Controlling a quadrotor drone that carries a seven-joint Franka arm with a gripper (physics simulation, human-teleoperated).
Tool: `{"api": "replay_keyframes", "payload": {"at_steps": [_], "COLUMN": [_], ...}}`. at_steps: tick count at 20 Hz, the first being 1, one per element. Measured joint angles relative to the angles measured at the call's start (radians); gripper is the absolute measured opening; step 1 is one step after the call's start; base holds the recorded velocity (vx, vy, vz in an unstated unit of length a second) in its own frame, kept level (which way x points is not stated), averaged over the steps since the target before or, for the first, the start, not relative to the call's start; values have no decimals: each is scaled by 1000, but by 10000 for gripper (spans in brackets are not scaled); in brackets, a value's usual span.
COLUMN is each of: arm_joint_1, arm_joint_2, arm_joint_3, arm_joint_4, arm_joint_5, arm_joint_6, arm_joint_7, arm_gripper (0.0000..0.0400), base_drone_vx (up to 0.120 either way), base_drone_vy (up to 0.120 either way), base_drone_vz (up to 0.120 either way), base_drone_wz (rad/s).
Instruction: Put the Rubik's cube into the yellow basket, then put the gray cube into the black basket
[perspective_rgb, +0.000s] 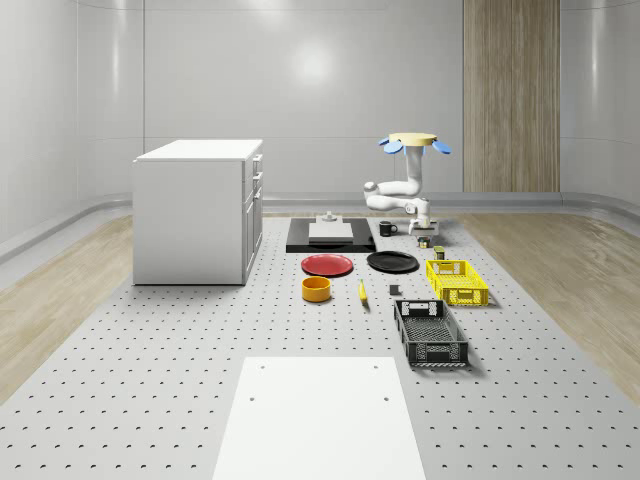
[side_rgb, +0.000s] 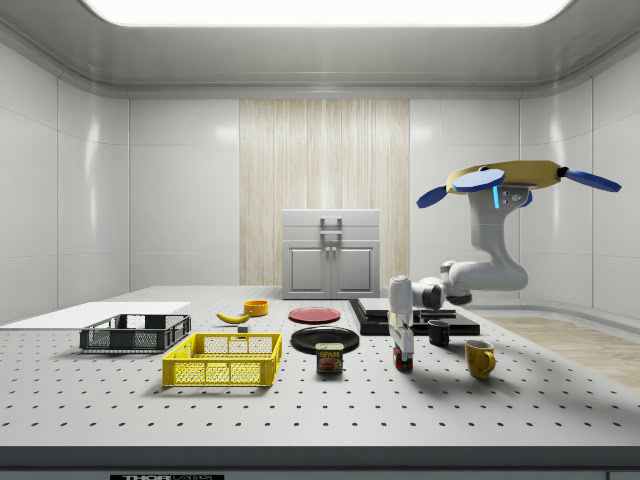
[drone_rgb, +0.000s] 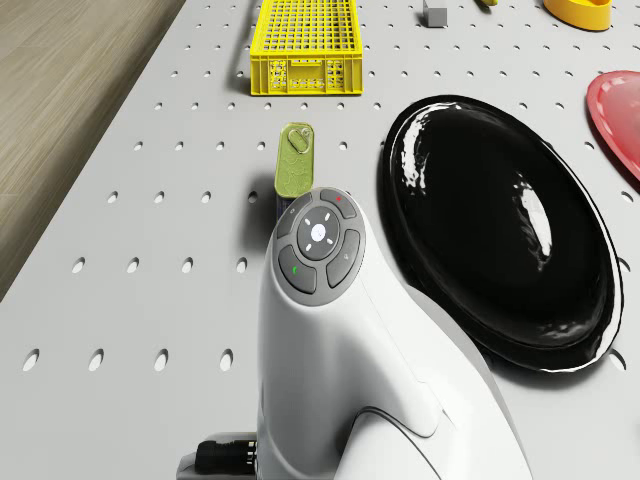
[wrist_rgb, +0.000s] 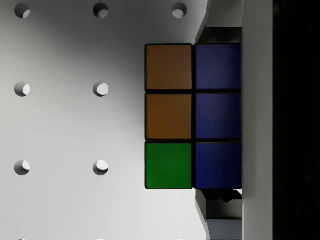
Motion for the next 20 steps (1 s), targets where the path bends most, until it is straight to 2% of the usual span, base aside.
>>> {"api": "replay_keyframes", "payload": {"at_steps": [4,10,18,20], "arm_joint_1": [-2,-5,-9,-11], "arm_joint_2": [-6,-16,-35,-40], "arm_joint_3": [20,80,108,111], "arm_joint_4": [-4,-15,-18,-18], "arm_joint_5": [21,81,114,118], "arm_joint_6": [-1,-14,-5,-1], "arm_joint_7": [4,12,17,18], "arm_gripper": [326,325,325,325], "base_drone_vx": [0,0,0,120], "base_drone_vy": [0,0,0,0], "base_drone_vz": [10,120,120,100], "base_drone_wz": [0,0,0,0]}}
